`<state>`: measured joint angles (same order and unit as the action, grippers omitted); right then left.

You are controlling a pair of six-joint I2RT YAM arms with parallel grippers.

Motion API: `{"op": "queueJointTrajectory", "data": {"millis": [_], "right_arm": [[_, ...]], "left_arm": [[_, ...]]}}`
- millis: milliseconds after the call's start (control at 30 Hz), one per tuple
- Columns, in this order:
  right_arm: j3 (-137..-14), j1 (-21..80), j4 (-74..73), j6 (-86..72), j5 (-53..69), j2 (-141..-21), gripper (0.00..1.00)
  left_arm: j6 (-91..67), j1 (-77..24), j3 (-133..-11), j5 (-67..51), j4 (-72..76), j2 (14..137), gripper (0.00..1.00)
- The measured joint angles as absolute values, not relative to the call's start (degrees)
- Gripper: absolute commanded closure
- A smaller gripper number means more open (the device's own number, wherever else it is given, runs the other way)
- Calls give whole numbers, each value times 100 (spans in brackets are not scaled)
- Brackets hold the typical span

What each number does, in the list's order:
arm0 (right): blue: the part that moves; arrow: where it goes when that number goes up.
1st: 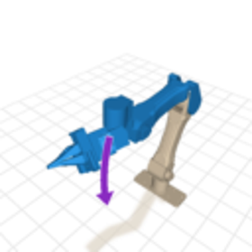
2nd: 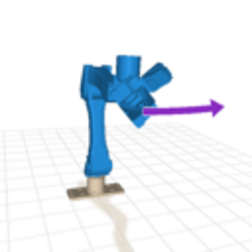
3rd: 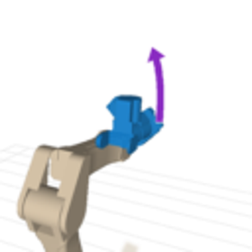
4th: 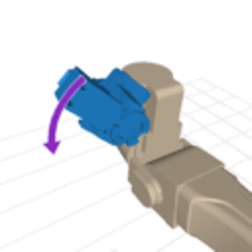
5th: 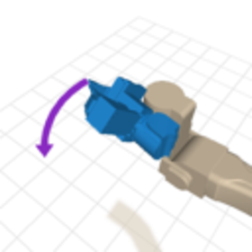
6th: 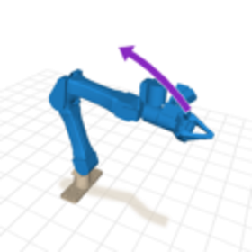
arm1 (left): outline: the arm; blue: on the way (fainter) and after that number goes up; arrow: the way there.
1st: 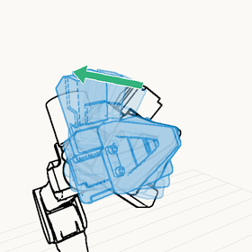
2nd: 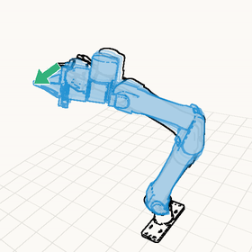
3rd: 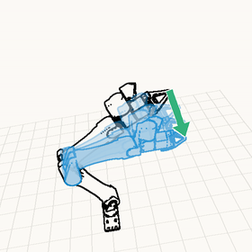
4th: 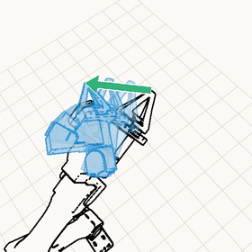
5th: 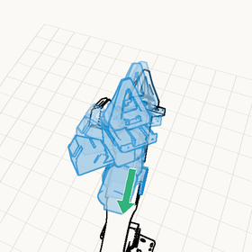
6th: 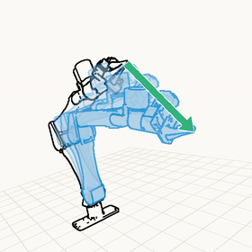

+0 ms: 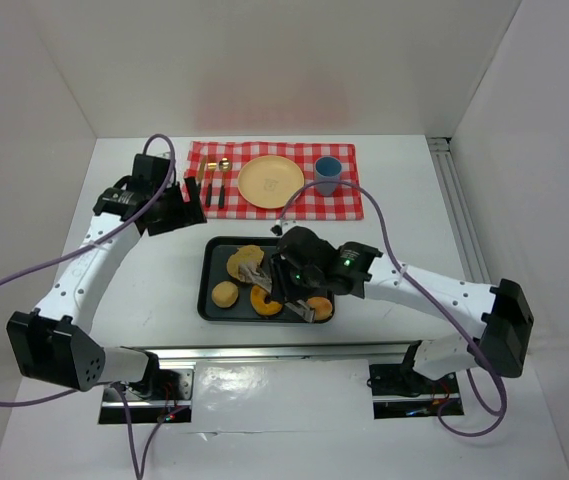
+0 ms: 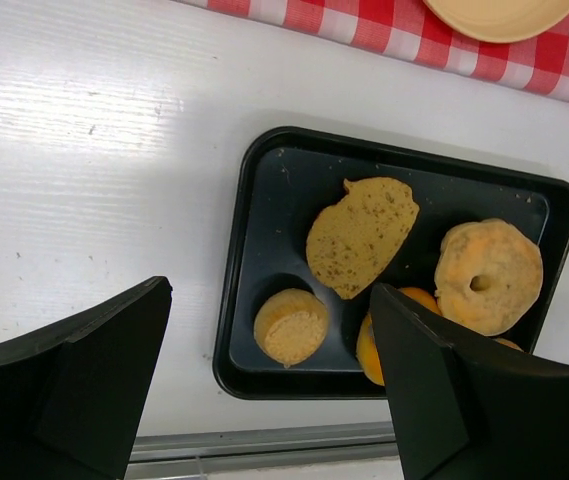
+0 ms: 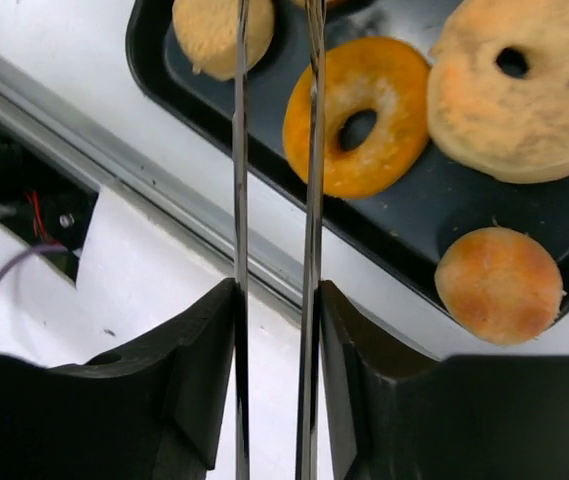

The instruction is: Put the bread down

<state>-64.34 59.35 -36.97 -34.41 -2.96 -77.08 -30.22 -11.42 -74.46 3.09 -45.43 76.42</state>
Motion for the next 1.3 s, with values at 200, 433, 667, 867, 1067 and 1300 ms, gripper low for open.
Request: {"op": "queueJointTrajectory", "data": {"millis": [200,433,667,867,1067,1300], "right_arm": [[-6539,6055,-3704,-3181,250,-8093,50],[-6657,6099,-3688,-3046,491,-8370,45],[-6851,6099,-3675,-2915,510,-8615,38],[-6997,6099,-3653,-2790,561,-8914,35],[-7177,6099,-3645,-2646,589,-9129,48],[-7540,6099,-3817,-2504,489,-9229,55]], "left_arm": [[-3022,-897,-7443,318,-4543,7481,6],[-3017,-834,-7376,311,-4541,7363,6],[-3015,-779,-7220,309,-4543,7330,6],[-3009,-740,-7137,283,-4545,7247,6],[-3004,-685,-7076,268,-4552,7212,6],[-2991,-554,-7072,248,-4547,7210,6]]}}
